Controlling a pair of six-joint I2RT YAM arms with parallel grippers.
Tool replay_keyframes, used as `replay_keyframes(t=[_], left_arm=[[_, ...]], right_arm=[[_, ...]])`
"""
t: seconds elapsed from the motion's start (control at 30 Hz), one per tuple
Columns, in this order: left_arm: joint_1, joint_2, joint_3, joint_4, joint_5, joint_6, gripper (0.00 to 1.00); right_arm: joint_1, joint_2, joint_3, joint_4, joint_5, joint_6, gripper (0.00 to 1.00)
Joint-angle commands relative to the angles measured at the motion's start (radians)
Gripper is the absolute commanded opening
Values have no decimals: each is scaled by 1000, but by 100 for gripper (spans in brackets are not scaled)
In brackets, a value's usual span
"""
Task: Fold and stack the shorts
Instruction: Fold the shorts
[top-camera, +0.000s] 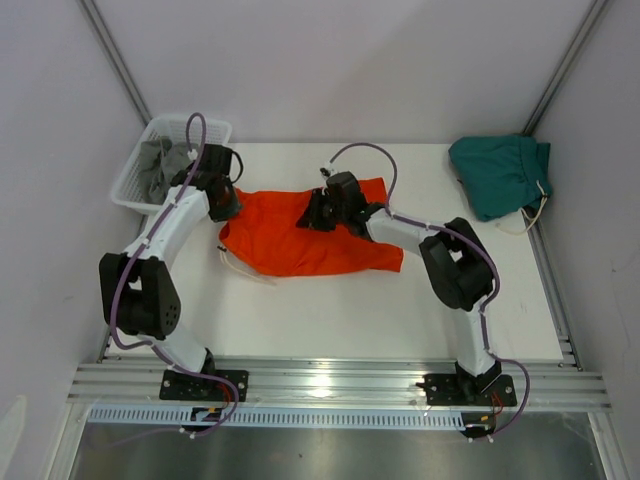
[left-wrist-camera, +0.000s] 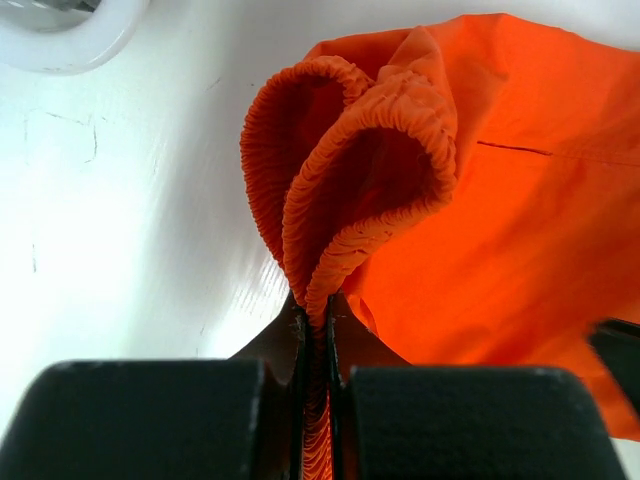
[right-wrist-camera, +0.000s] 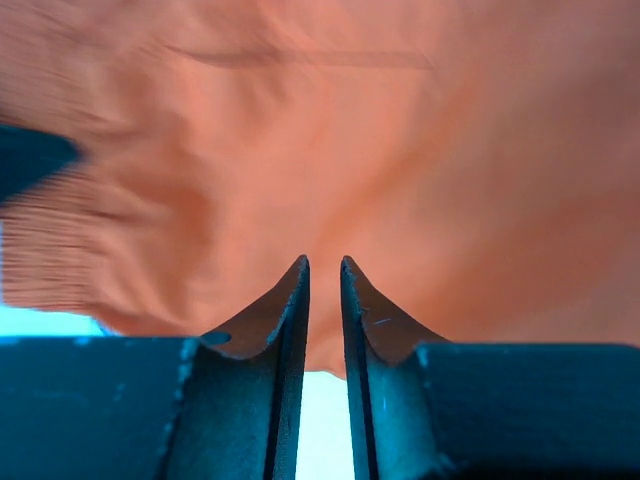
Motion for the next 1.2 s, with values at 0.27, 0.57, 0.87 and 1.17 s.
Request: replay_keyframes(t=[0.27,0.57,0.87,1.17], left_arm=[[-66,-48,154,-143,-136,33,0],[-100,-20,254,-304,-268,45,0],[-124,-35,278,-366,-305,56,0],[-177,-47,254,-375,-354,32,0]], right_arm=[[95,156,-13,76,35,24,20],[251,242,29,62,119,77,17],[270,228,89,48,101,82,16],[175,112,13,114,29,107,0]])
